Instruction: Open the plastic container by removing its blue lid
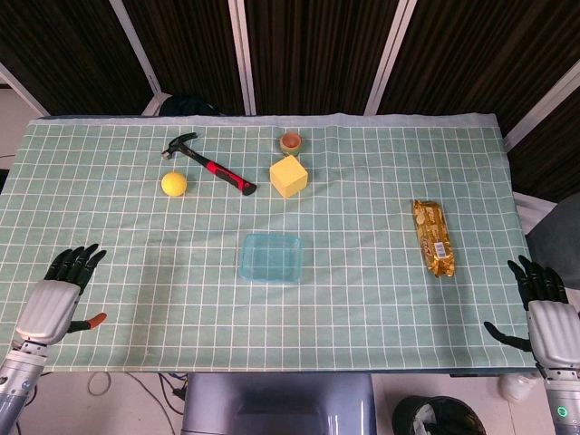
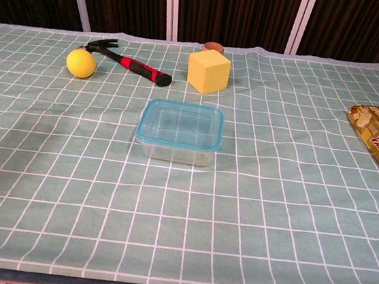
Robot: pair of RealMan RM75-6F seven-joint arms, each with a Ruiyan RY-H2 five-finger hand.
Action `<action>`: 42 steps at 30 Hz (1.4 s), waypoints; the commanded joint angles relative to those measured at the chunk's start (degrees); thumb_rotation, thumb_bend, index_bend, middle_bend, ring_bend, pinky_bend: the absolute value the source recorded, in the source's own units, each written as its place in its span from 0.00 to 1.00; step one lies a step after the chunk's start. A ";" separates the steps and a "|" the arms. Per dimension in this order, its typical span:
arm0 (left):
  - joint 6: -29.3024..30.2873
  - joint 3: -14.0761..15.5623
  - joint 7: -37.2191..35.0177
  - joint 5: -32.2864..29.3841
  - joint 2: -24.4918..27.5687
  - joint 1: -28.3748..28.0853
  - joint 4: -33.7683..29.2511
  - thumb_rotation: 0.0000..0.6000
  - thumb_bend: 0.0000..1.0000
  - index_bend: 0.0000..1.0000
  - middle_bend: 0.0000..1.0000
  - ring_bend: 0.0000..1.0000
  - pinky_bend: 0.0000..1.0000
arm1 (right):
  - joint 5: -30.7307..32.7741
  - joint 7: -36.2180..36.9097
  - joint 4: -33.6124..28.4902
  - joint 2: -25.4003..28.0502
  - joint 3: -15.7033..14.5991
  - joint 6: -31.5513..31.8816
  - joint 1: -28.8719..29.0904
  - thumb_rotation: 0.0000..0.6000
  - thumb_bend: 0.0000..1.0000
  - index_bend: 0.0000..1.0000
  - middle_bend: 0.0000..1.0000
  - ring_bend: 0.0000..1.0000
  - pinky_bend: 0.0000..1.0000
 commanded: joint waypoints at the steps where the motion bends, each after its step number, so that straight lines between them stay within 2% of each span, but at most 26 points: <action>1: -0.03 0.01 0.03 -0.02 0.01 0.00 -0.01 1.00 0.00 0.00 0.00 0.00 0.06 | 0.04 0.03 0.00 0.01 0.00 -0.02 0.00 1.00 0.26 0.00 0.00 0.00 0.00; 12: -0.41 0.10 0.04 -0.15 0.26 -0.10 -0.93 1.00 0.00 0.00 0.00 0.00 0.06 | 0.07 0.15 -0.25 0.07 -0.04 -0.01 -0.07 1.00 0.26 0.00 0.00 0.00 0.00; 17: -2.13 -0.12 2.46 -0.61 0.38 -1.05 -4.16 1.00 0.00 0.00 0.00 0.00 0.06 | 0.30 -0.02 -0.40 -0.06 0.01 -0.06 -0.08 1.00 0.26 0.00 0.00 0.00 0.00; 21: -5.20 -1.85 7.12 -2.53 -0.07 -3.42 -8.42 1.00 0.00 0.00 0.00 0.00 0.06 | 0.77 0.07 -0.25 -0.16 0.10 -0.42 -0.01 1.00 0.26 0.00 0.00 0.00 0.00; 24: -8.34 -4.29 11.67 -5.59 -1.43 -6.17 -12.56 1.00 0.00 0.00 0.00 0.00 0.06 | 1.17 0.13 -0.22 -0.16 0.19 -0.74 0.06 1.00 0.26 0.00 0.00 0.00 0.00; 30: -15.22 -9.47 23.52 -17.79 -6.48 -12.71 -17.73 1.00 0.00 0.00 0.00 0.00 0.06 | 1.77 0.11 -0.59 -0.23 0.23 -1.15 0.07 1.00 0.26 0.00 0.00 0.00 0.00; 32: -16.56 -11.36 30.05 -24.73 -9.59 -15.88 -18.84 1.00 0.00 0.00 0.00 0.00 0.06 | 2.14 0.10 -0.84 -0.22 0.31 -1.40 0.11 1.00 0.26 0.00 0.00 0.00 0.00; 37: -16.29 -14.81 44.43 -40.69 -19.55 -25.16 -17.75 1.00 0.00 0.00 0.00 0.00 0.06 | 4.09 0.37 -1.60 -0.09 0.72 -2.74 0.33 1.00 0.26 0.00 0.00 0.00 0.00; 42: -13.14 -16.74 51.28 -49.55 -26.07 -31.22 -15.65 1.00 0.00 0.00 0.00 0.00 0.05 | 5.22 0.38 -2.20 0.09 0.83 -3.85 0.56 1.00 0.26 0.00 0.00 0.00 0.00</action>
